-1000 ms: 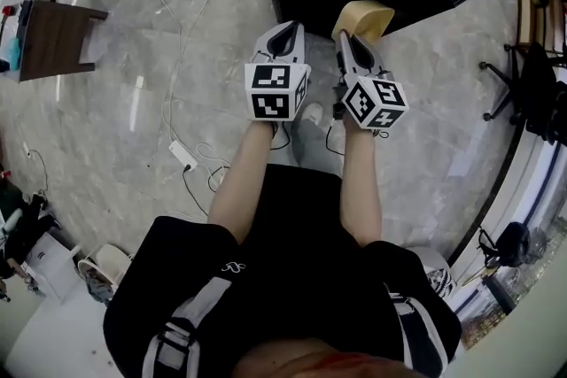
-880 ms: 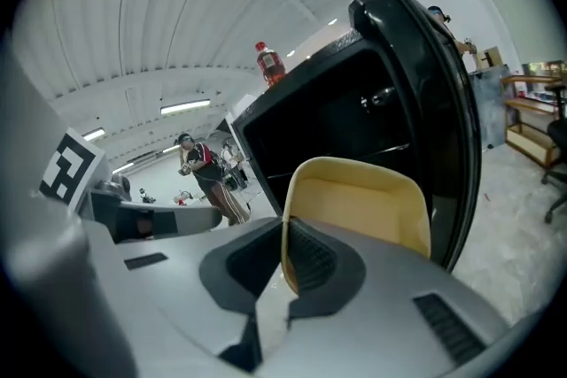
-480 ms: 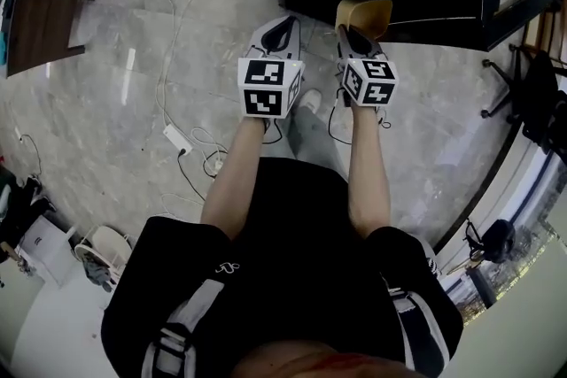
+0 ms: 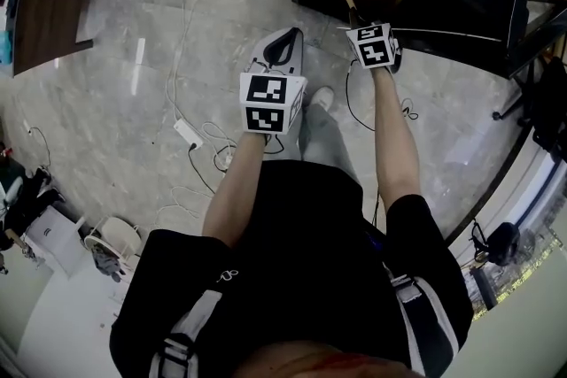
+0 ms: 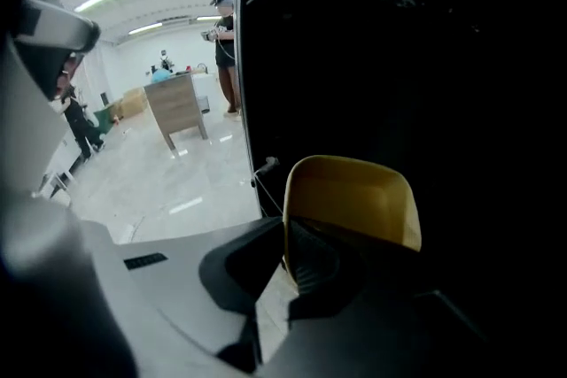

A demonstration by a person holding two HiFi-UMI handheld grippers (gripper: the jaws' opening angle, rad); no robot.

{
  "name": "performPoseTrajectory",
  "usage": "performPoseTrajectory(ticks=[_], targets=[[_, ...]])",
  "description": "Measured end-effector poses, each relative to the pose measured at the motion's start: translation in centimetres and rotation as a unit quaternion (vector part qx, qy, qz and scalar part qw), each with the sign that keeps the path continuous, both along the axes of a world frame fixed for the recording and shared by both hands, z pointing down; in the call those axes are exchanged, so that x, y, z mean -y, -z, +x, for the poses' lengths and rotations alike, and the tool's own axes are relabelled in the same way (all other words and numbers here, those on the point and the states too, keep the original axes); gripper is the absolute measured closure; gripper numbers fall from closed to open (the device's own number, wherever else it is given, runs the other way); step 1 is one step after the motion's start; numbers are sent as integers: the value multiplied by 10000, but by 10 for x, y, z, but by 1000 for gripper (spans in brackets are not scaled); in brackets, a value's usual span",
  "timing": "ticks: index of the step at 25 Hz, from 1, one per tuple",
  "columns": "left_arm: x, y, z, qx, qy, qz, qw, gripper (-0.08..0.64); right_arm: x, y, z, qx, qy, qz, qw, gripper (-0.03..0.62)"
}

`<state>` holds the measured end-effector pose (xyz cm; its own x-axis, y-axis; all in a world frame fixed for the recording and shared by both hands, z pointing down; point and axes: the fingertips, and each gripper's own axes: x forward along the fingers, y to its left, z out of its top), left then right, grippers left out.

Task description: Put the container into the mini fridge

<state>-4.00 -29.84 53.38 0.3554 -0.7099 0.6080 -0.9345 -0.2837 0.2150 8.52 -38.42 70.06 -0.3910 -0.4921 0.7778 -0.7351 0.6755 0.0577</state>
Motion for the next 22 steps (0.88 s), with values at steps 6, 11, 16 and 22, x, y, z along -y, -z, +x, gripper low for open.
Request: performPoseTrajectory(ticks=[6, 11, 16, 22], targets=[[-4, -8, -21, 155, 122, -88, 9998, 554, 14, -42, 3, -623, 300, -220, 9974, 575], [-9, -3, -32, 268, 277, -22, 9993, 554, 24, -48, 9, -851, 229, -214, 9959, 574], [-12, -4, -32, 236, 274, 5, 9993, 554, 22, -12, 11, -210, -559, 118, 9981, 571], [-5, 17, -2, 27, 89, 304, 9995, 554, -12, 75, 32, 1208, -1822, 686, 9734, 574]])
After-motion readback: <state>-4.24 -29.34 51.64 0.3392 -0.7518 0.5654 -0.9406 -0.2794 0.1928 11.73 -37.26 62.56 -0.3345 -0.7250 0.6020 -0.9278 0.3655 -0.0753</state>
